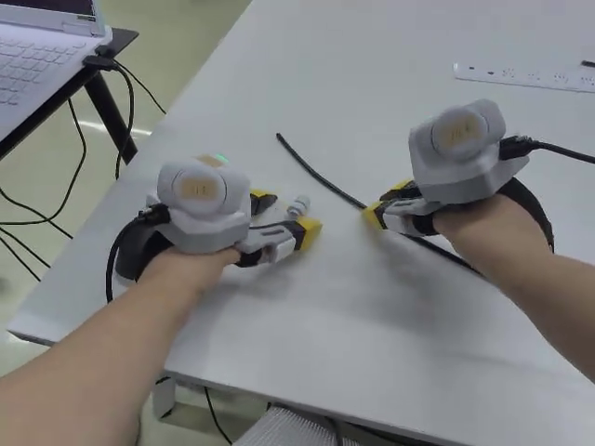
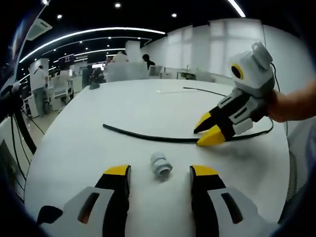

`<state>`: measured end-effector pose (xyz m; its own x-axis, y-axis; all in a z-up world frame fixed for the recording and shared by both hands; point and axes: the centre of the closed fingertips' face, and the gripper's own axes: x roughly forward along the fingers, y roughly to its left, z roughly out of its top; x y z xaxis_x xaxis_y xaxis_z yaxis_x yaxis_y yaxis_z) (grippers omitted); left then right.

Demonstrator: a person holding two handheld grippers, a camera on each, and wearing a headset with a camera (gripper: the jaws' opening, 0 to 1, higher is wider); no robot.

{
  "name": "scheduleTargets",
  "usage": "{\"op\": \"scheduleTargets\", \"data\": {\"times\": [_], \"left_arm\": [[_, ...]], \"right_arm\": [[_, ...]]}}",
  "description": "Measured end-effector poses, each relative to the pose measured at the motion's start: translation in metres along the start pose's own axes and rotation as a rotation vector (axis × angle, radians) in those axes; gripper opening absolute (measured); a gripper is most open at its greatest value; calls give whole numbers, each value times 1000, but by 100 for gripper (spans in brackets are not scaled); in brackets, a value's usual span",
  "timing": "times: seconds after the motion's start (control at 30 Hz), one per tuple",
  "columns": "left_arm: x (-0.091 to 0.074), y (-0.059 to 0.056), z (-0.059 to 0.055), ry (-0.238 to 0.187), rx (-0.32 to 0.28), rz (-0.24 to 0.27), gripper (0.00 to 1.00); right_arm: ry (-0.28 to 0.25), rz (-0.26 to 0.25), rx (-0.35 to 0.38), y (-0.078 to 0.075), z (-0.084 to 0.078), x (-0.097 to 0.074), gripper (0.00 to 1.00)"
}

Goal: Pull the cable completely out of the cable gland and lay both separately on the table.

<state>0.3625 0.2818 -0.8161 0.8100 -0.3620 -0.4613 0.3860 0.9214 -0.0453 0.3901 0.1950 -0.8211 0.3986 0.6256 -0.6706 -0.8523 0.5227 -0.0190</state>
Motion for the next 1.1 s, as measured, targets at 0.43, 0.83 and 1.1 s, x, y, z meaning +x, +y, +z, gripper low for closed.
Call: {"op": "scheduleTargets", "data": {"times": [0.43, 0.83, 1.1], "left_arm": [[-14, -50, 20, 36, -40, 9, 99], [-25, -76, 74, 1, -78, 87, 99], [-14, -112, 93, -4, -77, 84, 99]], "right_arm": [[10, -225, 226, -92, -68, -101, 94], [-88, -384, 466, -153, -132, -267, 99], [-91, -449, 520, -163, -175, -313, 99]]}}
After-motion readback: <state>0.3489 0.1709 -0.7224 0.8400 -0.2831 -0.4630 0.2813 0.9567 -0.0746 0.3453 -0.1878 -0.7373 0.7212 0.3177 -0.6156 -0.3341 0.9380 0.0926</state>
